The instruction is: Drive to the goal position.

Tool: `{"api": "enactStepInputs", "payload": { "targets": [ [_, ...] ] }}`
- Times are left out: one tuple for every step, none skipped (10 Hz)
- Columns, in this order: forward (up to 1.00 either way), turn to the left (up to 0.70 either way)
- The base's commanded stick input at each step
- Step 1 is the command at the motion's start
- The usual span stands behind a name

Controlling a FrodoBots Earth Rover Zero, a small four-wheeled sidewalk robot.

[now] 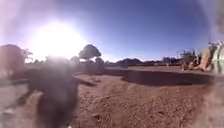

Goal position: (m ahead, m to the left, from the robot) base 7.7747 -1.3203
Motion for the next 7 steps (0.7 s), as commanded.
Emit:
{"api": "enactStepInputs", "payload": {
  "targets": [
    [0.50,-0.26],
    [0.50,-0.23],
    [0.50,0.00],
    [0.50,0.00],
    [0.50,0.00],
    [0.50,0.00],
    [0.50,-0.09]
  ]
}}
